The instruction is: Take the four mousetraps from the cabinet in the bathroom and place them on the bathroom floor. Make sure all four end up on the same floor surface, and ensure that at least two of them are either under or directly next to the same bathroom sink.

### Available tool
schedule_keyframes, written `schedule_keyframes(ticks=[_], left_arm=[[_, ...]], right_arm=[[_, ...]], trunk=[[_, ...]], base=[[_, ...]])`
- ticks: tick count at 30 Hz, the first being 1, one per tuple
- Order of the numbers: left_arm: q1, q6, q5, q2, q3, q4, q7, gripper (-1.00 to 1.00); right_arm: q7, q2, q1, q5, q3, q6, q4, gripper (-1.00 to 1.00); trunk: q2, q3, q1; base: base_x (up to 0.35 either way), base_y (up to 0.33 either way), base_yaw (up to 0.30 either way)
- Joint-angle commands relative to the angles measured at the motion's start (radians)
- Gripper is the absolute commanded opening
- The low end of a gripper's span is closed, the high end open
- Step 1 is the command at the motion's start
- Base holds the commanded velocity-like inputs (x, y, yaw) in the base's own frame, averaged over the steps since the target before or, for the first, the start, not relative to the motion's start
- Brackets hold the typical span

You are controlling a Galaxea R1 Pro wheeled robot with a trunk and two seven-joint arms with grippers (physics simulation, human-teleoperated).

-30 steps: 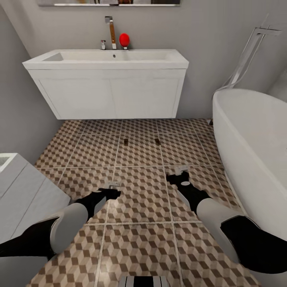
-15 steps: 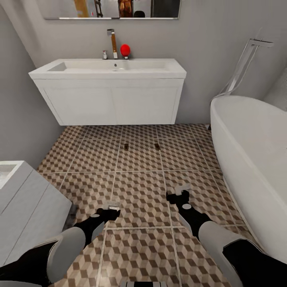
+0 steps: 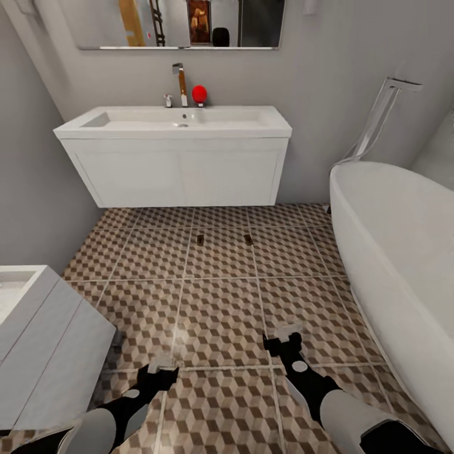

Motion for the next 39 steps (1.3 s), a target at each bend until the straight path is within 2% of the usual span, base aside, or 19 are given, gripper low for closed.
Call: schedule_keyframes(ticks=[1,8,14,21,23,24,27,33,39], left_arm=[[0.016,-0.026,-0.004,0.006,0.008,0.004,-0.002,1.0],[0.091,-0.119,-0.003,0.017,0.008,0.006,-0.002,1.0],[0.129,-0.178,-0.002,0.024,0.008,0.006,-0.002,1.0],[0.194,-0.276,-0.001,0.027,0.008,0.006,0.0,1.0],[0.208,-0.289,0.0,0.028,0.008,0.006,0.0,1.0],[0.224,-0.3,0.0,0.03,0.009,0.006,-0.001,1.0],[0.238,-0.328,0.001,0.036,0.01,0.006,-0.001,1.0],[0.247,-0.362,0.002,0.045,0.01,0.006,-0.001,1.0],[0.251,-0.367,0.002,0.051,0.011,0.006,0.0,1.0]], right_arm=[[-0.005,-0.006,0.008,-0.007,0.009,-0.022,0.001,1.0],[-0.005,-0.034,0.035,-0.009,0.009,-0.089,0.003,1.0],[-0.005,-0.038,0.071,-0.012,0.008,-0.099,0.003,1.0],[-0.006,-0.04,0.129,-0.014,0.006,-0.105,0.002,1.0],[-0.006,-0.041,0.139,-0.015,0.006,-0.118,0.002,1.0],[-0.007,-0.043,0.155,-0.016,0.006,-0.153,0.003,1.0],[-0.008,-0.043,0.177,-0.016,0.006,-0.185,0.003,1.0],[-0.008,-0.046,0.195,-0.016,0.004,-0.2,0.003,1.0],[-0.011,-0.047,0.215,-0.016,0.004,-0.203,0.003,1.0]], trunk=[[0.007,0.005,-0.004],[0.056,0.038,-0.031],[0.098,0.067,-0.054],[0.147,0.1,-0.081],[0.161,0.11,-0.088],[0.168,0.115,-0.092],[0.189,0.129,-0.104],[0.231,0.158,-0.127],[0.273,0.187,-0.15]], base=[[0.0,0.0,0.0],[0.0,0.0,0.0],[0.0,0.0,0.0],[0.0,0.0,0.0],[0.0,0.0,0.0],[0.0,0.0,0.0],[0.0,0.0,0.0],[0.0,0.0,0.0],[0.0,0.0,0.0]])
